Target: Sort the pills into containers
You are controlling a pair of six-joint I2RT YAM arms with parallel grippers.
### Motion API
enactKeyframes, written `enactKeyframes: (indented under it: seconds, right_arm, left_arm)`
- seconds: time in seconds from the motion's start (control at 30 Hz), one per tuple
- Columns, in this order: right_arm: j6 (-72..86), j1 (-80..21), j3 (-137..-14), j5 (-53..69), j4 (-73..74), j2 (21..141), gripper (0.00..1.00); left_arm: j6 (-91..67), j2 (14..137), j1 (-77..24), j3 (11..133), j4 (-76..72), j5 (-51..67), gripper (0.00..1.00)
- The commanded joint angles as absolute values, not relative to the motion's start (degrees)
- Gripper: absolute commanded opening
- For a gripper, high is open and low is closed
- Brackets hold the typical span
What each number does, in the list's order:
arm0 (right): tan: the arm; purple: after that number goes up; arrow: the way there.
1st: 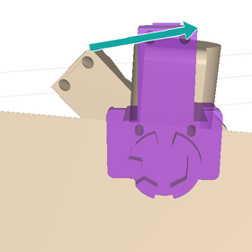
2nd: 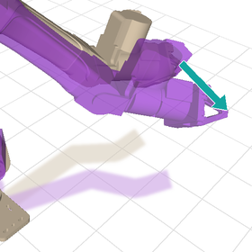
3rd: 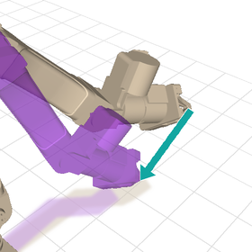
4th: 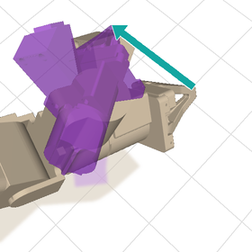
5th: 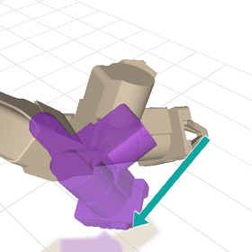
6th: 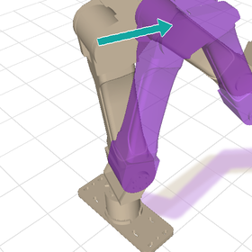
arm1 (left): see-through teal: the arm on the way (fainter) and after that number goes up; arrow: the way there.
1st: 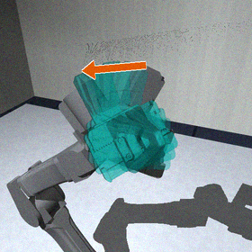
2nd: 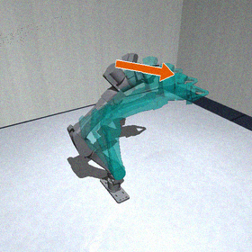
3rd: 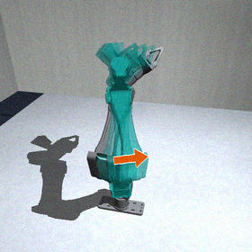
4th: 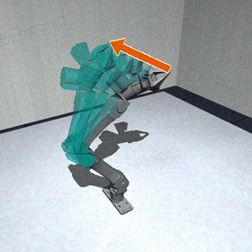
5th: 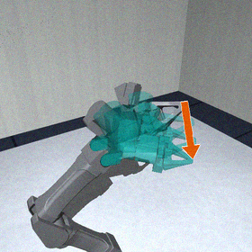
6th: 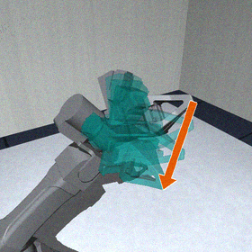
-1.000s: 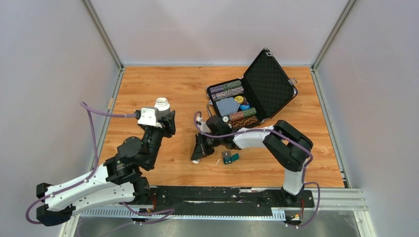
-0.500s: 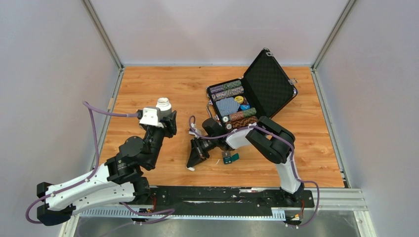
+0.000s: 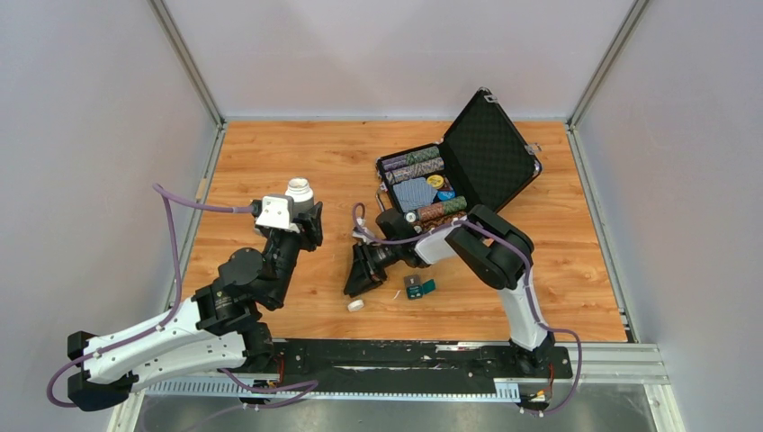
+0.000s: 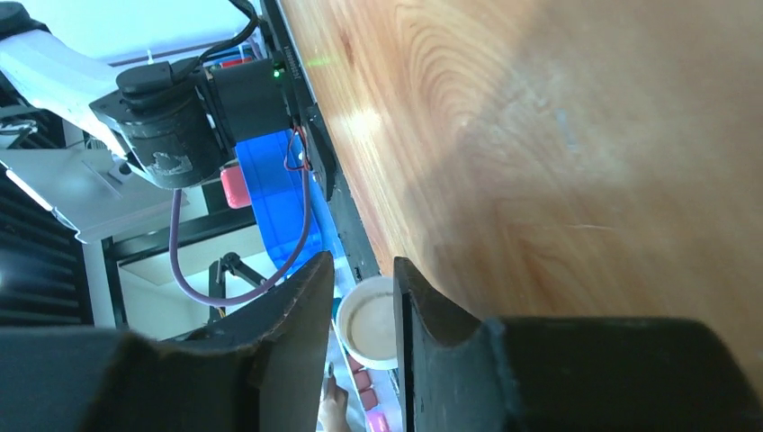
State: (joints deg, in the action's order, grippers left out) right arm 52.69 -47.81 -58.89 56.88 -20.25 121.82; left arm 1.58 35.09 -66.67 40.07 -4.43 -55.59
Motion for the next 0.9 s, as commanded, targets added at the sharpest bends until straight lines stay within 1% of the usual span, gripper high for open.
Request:
enactKeyframes:
  seconds: [0.0,0.13,0.27,0.4,0.5,0.63,0.7,0.77,0.87]
  right_arm:
    - [49.88,-47.46,-60.07,55.89,-19.01,120.94,0.36]
    - [46.86,-47.48,-61.31,52.4,-14.2,118.63,0.52]
    - [41.73,-47.46,-62.22,46.16,-8.13,116.01,0.63]
    - [37.06,-47.55,-62.16,41.15,-2.46,113.2,0.65]
    - [34.27,-48.22,-60.94,36.19,1.76,109.26,0.62]
    - [30.91,-52.33,-59.74,22.89,8.31,102.84,0.57]
    - [30.44,-55.17,-59.81,15.84,11.89,100.61,0.56]
    - [30.81,-58.15,-59.96,9.75,14.87,99.52,0.56]
    - [31.29,-62.42,-60.8,4.06,18.16,99.85,0.55]
  left_arm:
    - [0.31,35.16,-66.8,41.2,-5.77,-55.72,0.0]
    - [0.43,35.16,-66.8,41.37,-5.57,-55.77,0.0]
    - [0.35,35.04,-66.8,41.42,-5.36,-55.85,0.0]
    - [0.45,34.92,-66.8,41.46,-5.0,-55.95,0.0]
    - [0.66,34.62,-66.81,41.48,-4.68,-55.98,0.0]
    - [0.99,33.92,-66.8,41.29,-4.56,-56.06,0.0]
    - [1.04,33.77,-66.8,41.16,-4.65,-56.07,0.0]
    - [1.05,33.68,-66.8,41.02,-4.63,-56.01,0.0]
    - [0.86,33.54,-66.8,40.83,-4.63,-55.89,0.0]
